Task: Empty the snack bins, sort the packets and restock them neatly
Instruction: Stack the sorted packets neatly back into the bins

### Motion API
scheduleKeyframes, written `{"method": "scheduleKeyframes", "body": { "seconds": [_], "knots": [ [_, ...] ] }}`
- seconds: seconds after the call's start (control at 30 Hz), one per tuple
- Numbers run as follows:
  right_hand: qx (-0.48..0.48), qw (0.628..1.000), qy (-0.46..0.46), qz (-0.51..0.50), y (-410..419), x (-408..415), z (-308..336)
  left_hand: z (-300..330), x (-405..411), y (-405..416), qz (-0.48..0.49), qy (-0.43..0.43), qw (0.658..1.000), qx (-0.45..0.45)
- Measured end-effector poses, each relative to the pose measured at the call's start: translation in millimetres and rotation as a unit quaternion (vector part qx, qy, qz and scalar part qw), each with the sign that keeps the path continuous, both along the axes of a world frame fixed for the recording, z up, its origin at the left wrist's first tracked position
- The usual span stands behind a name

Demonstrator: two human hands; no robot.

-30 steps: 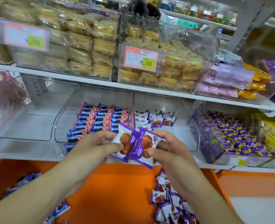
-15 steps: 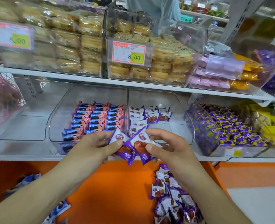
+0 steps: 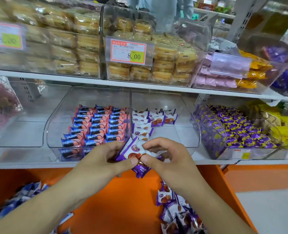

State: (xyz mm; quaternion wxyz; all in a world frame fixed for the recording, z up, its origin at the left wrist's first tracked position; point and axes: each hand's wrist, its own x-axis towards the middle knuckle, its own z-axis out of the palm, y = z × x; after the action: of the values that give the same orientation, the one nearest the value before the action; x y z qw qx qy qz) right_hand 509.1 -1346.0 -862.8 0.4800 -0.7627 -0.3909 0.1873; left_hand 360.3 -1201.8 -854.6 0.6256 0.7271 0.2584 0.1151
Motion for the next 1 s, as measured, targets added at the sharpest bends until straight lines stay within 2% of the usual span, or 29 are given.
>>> {"method": "scheduleKeyframes", "body": {
  "seconds": [0.2,0.33,0.53,0.6,0.63,0.7,0.73,0.8,0.87,0.93,1.0],
  "knots": [
    [-0.064,0.994,0.044,0.075,-5.2,10.2,1.7,0.3,3.8,-0.8,-0.024,-0.015,1.000,-0.004],
    [-0.070,0.994,0.029,0.075,-4.6,18.6,3.3,-1.6,8.9,1.3,-0.057,-0.036,0.998,-0.004],
    [-0.056,0.997,-0.014,0.053,-7.1,34.0,6.6,-9.2,26.2,15.8,-0.107,-0.015,0.994,0.002],
    [-0.050,0.998,-0.025,0.043,-5.8,43.9,11.2,-12.4,36.1,25.3,-0.091,-0.017,0.993,0.067],
    [-0.052,0.997,-0.039,0.030,-3.2,51.9,13.9,-15.2,41.4,31.9,-0.080,-0.002,0.985,0.154],
    [-0.067,0.994,-0.085,-0.001,6.7,76.0,17.1,-22.8,50.2,44.4,-0.069,0.026,0.932,0.355],
    [-0.086,0.990,-0.111,-0.015,14.0,91.7,17.9,-28.9,54.0,49.9,-0.071,0.034,0.906,0.415],
    [-0.143,0.976,-0.158,-0.034,34.1,127.5,15.7,-40.3,58.6,57.6,-0.081,0.066,0.878,0.467],
    [-0.197,0.964,-0.171,-0.045,57.8,159.5,7.9,-45.8,57.9,58.7,-0.079,0.073,0.866,0.489],
    [-0.230,0.955,-0.183,-0.046,79.9,185.6,-8.0,-54.3,60.8,61.3,-0.072,0.060,0.863,0.497],
    [-0.258,0.941,-0.215,-0.040,98.4,204.2,-27.8,-59.2,64.6,64.9,-0.070,0.037,0.876,0.476]
  ]
}}
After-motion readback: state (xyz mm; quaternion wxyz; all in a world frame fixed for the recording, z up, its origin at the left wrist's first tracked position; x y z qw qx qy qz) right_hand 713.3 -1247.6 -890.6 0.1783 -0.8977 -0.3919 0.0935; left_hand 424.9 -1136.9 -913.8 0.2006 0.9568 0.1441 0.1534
